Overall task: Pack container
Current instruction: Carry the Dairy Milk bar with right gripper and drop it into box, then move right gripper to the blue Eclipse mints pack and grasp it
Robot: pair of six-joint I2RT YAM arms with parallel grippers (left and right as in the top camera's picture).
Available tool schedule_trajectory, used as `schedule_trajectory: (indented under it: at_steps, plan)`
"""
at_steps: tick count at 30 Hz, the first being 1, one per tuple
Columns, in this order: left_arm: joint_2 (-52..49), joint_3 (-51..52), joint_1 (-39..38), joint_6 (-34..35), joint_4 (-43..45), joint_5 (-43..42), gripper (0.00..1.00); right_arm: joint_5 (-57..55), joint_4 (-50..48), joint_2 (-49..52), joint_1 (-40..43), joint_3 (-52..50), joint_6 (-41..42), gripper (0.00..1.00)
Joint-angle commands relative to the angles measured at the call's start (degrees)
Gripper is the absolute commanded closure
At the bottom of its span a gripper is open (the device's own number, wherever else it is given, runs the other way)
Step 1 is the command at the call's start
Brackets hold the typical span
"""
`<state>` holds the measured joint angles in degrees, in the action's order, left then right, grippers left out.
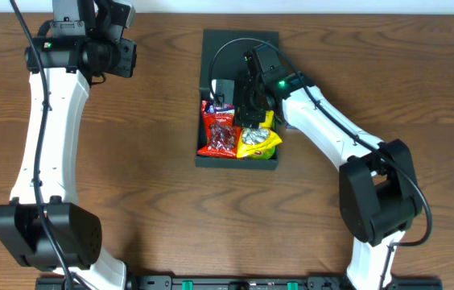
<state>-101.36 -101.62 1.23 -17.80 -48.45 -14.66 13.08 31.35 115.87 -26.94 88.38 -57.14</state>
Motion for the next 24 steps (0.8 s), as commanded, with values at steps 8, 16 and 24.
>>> schedule_trajectory:
  at_steps: [8, 16, 24]
  plan:
    - [1.5, -1.6, 0.0, 0.2, -0.3, -0.4, 0.9, 1.6, -2.0, -6.1, -0.6, 0.1, 16.4, 0.01]
    - [1.5, -1.6, 0.0, 0.2, -0.3, -0.5, 0.9, 1.2, -0.7, -7.7, 0.2, 0.1, 23.3, 0.98]
    - [1.5, -1.6, -0.1, 0.3, -0.4, -2.1, 0.88, -6.8, 0.8, -7.7, 9.2, 0.1, 60.2, 0.99]
